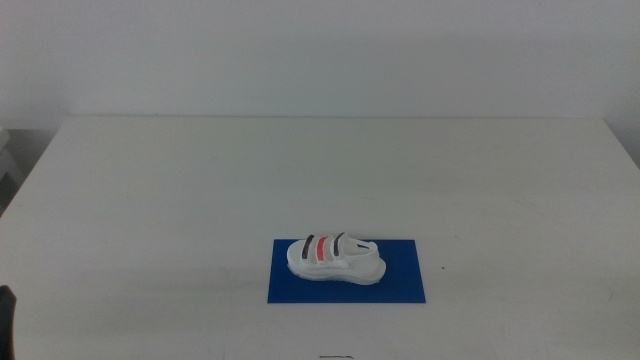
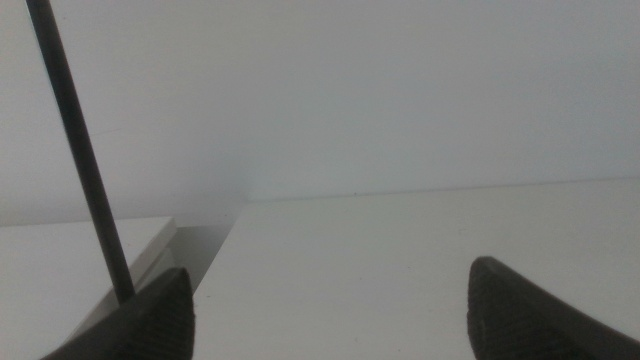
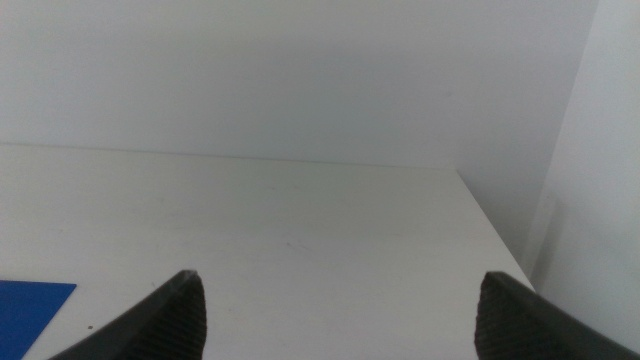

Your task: Use one arm to grab the shoe from the table and place it on the mat.

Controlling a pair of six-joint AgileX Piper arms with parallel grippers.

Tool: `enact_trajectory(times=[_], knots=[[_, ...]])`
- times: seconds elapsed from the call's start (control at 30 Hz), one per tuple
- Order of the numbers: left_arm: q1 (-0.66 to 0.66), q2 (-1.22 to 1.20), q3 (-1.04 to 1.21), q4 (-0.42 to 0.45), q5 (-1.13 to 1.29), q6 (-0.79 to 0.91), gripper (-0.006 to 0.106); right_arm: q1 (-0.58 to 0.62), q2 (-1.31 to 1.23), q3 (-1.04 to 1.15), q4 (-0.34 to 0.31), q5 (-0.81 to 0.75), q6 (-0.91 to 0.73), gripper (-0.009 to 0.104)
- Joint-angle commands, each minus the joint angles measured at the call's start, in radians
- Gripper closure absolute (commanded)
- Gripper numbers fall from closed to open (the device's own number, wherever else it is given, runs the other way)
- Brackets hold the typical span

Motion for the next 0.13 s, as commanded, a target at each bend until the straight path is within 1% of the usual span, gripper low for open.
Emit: enact_trajectory(times=[0.0, 0.1], knots=[[-0.011, -0.022, -0.003, -0.015, -0.08, -0.006, 0.007, 0.002, -0.019, -0.019, -0.009, -0.076, -0.004, 0.001], [-0.011, -0.022, -0.003, -0.015, -0.08, -0.006, 0.007, 0.002, -0.019, -0.019, -0.009, -0.076, -0.004, 0.001]])
